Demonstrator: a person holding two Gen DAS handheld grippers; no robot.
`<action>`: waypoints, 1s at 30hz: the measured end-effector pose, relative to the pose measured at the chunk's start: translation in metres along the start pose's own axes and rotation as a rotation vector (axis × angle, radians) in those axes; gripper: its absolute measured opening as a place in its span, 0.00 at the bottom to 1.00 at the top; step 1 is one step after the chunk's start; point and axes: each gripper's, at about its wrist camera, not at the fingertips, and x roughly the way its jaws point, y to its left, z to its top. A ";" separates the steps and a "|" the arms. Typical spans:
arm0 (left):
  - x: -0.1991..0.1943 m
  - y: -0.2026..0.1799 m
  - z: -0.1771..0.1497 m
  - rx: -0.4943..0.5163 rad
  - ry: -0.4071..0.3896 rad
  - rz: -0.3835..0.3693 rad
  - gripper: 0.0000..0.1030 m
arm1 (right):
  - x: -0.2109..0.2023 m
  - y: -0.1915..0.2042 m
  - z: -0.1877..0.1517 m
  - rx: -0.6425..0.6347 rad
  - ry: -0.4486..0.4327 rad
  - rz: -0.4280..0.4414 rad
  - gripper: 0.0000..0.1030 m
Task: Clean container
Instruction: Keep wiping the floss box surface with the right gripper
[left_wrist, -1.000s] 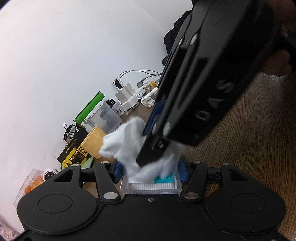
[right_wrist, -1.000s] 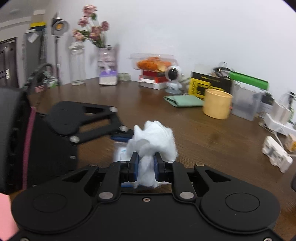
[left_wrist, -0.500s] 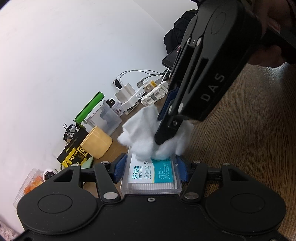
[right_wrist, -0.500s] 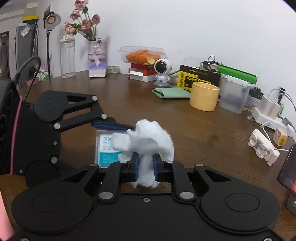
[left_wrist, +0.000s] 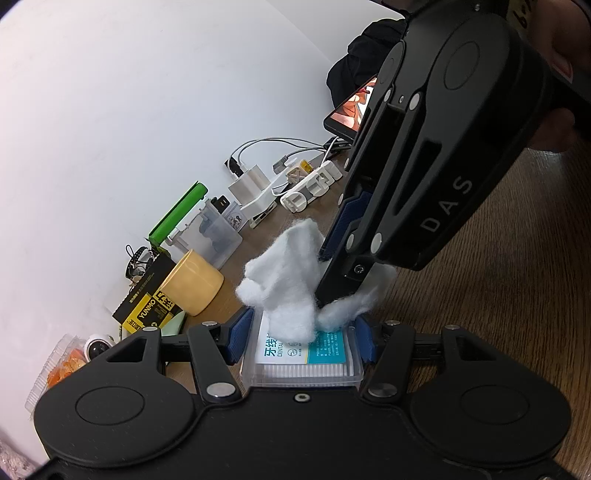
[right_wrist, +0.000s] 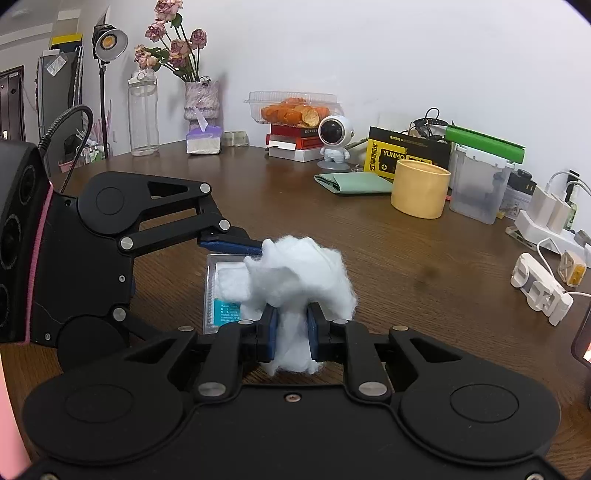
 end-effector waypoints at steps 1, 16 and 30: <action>0.001 0.000 0.000 0.000 0.000 0.000 0.54 | 0.000 -0.001 0.000 0.000 0.000 0.001 0.18; 0.001 -0.002 -0.003 0.001 0.000 0.002 0.54 | 0.000 -0.001 0.000 0.000 -0.002 -0.001 0.18; 0.003 -0.001 -0.005 0.003 -0.001 0.003 0.54 | -0.009 0.015 0.001 -0.095 -0.033 0.081 0.19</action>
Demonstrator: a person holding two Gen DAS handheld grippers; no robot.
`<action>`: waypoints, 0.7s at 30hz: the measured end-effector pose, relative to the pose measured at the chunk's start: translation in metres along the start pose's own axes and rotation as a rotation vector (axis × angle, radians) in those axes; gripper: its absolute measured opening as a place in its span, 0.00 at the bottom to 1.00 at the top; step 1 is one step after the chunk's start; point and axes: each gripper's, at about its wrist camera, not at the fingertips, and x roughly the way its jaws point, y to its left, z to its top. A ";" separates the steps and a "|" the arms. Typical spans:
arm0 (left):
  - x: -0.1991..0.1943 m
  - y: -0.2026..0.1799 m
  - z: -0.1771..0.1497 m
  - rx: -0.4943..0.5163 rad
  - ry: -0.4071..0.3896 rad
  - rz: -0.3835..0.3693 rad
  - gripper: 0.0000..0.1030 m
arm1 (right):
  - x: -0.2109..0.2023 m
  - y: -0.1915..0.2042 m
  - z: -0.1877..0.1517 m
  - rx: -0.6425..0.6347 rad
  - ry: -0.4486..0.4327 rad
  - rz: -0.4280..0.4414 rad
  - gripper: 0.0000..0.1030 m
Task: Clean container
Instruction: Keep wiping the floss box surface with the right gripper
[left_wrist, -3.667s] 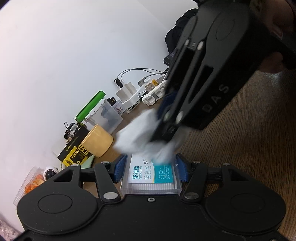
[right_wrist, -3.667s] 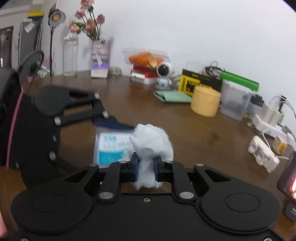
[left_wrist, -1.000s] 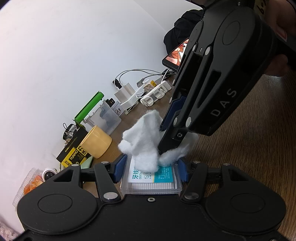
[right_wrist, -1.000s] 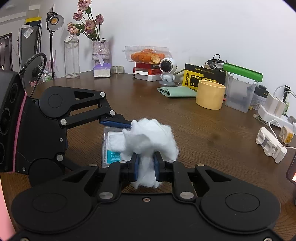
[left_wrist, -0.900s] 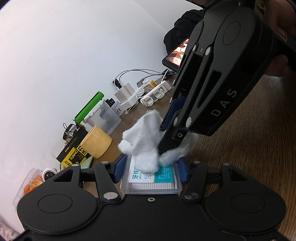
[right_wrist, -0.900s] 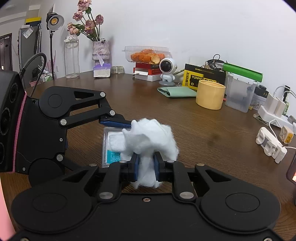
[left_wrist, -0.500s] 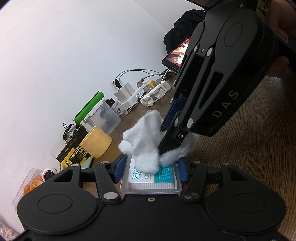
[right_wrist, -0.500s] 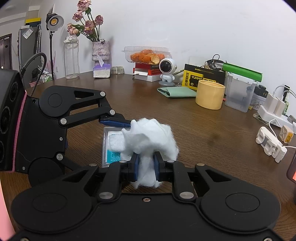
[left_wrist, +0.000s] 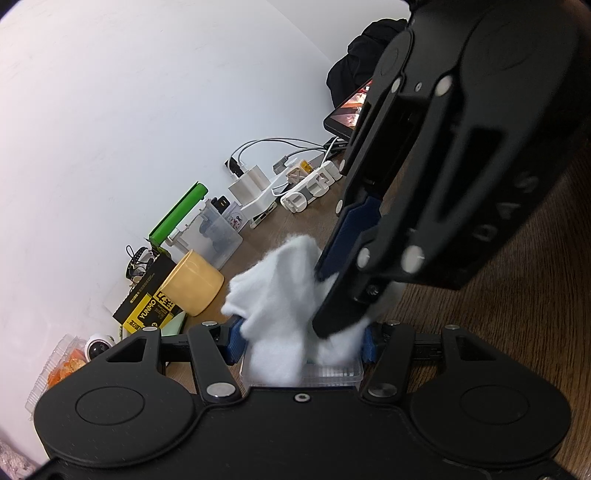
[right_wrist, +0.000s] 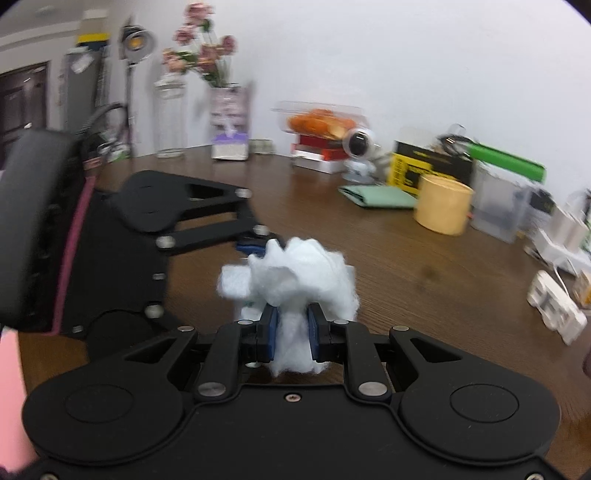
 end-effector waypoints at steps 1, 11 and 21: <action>0.000 0.000 0.000 0.000 0.000 0.000 0.54 | 0.000 0.001 0.001 -0.009 0.004 -0.002 0.19; -0.005 -0.003 -0.001 -0.001 0.000 -0.002 0.54 | 0.002 -0.020 0.001 0.053 0.044 -0.095 0.18; -0.012 -0.009 -0.002 0.000 0.000 -0.001 0.54 | 0.003 -0.006 -0.002 0.027 0.034 -0.055 0.19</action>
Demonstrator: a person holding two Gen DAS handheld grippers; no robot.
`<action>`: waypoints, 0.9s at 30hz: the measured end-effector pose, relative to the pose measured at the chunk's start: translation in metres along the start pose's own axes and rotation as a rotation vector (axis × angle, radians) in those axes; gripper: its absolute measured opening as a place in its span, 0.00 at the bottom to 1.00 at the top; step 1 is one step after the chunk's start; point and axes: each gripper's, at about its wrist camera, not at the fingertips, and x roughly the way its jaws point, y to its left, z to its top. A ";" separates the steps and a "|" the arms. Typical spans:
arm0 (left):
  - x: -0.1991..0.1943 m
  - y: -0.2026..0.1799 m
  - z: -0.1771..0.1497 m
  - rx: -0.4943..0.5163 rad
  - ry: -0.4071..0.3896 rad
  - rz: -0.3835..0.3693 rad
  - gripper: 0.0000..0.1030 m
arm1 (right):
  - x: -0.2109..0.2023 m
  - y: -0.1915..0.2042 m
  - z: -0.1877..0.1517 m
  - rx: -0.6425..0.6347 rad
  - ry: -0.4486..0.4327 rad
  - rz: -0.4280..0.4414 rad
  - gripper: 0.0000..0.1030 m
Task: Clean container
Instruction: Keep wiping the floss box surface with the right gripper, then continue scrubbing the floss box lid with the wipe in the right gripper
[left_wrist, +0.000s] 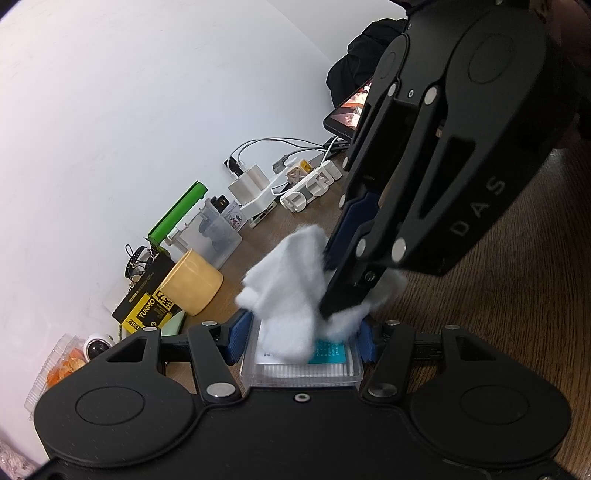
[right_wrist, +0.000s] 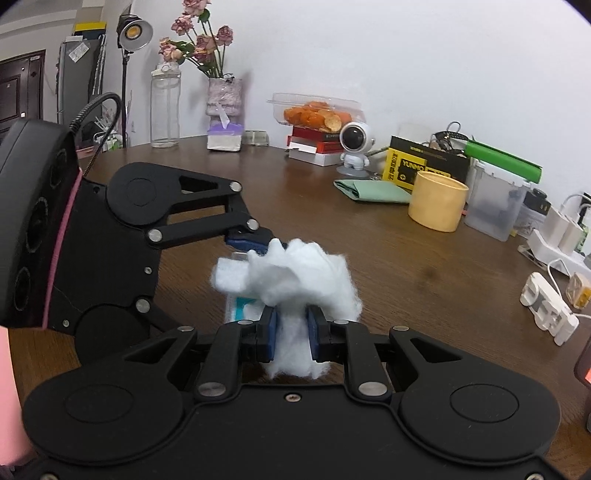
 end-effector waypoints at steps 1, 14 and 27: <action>-0.001 -0.001 0.000 0.000 0.000 0.000 0.54 | 0.000 -0.002 -0.001 0.007 0.003 -0.009 0.19; -0.008 -0.006 -0.001 0.001 -0.001 0.001 0.54 | -0.001 0.003 0.001 -0.013 -0.031 0.031 0.19; -0.013 -0.011 0.000 0.003 -0.002 0.003 0.54 | 0.001 -0.008 0.001 0.031 -0.007 -0.045 0.18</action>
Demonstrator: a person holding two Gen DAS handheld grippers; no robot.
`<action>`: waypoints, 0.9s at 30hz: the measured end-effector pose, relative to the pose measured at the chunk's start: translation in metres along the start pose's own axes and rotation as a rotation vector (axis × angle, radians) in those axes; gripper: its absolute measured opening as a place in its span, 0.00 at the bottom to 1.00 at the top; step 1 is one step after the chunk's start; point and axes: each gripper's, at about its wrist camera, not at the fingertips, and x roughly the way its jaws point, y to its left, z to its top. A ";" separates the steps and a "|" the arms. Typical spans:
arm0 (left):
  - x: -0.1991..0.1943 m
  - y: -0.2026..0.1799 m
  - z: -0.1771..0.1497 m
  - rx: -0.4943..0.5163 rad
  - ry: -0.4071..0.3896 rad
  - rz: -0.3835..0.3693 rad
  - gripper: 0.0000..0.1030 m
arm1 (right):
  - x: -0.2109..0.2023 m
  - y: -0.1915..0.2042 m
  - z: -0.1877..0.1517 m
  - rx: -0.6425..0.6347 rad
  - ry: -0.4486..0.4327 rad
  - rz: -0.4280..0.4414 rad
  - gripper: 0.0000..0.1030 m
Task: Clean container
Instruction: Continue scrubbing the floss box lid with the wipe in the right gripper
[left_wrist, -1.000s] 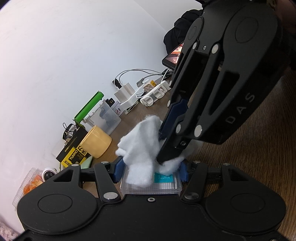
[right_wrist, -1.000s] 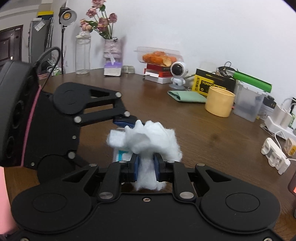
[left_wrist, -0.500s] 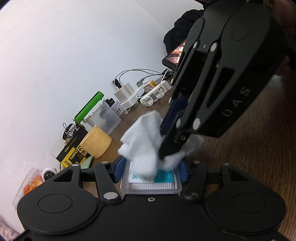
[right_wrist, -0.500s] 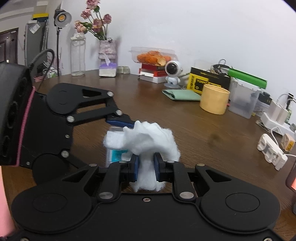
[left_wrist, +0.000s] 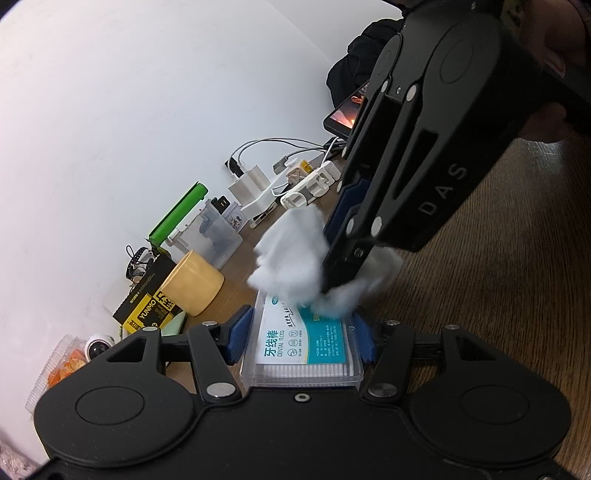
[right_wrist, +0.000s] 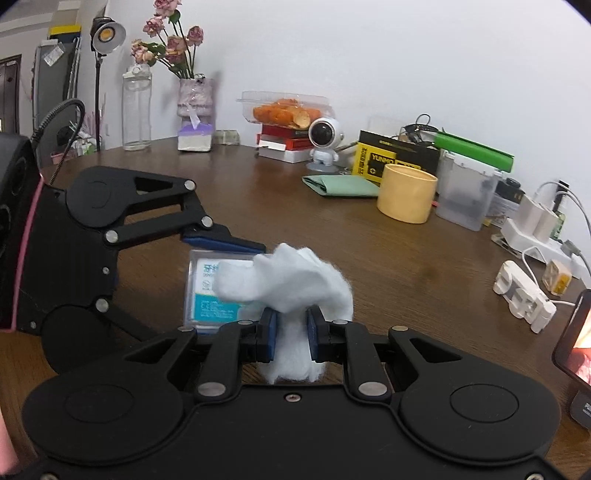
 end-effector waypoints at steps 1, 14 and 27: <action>0.000 -0.001 0.000 0.000 0.000 0.000 0.54 | 0.000 0.002 0.000 -0.004 -0.004 0.016 0.18; -0.005 -0.006 0.001 0.000 0.000 -0.001 0.54 | 0.003 0.003 -0.005 -0.003 -0.012 0.015 0.18; -0.006 -0.005 0.003 -0.002 0.001 -0.003 0.54 | -0.003 0.013 -0.008 -0.064 -0.052 0.066 0.18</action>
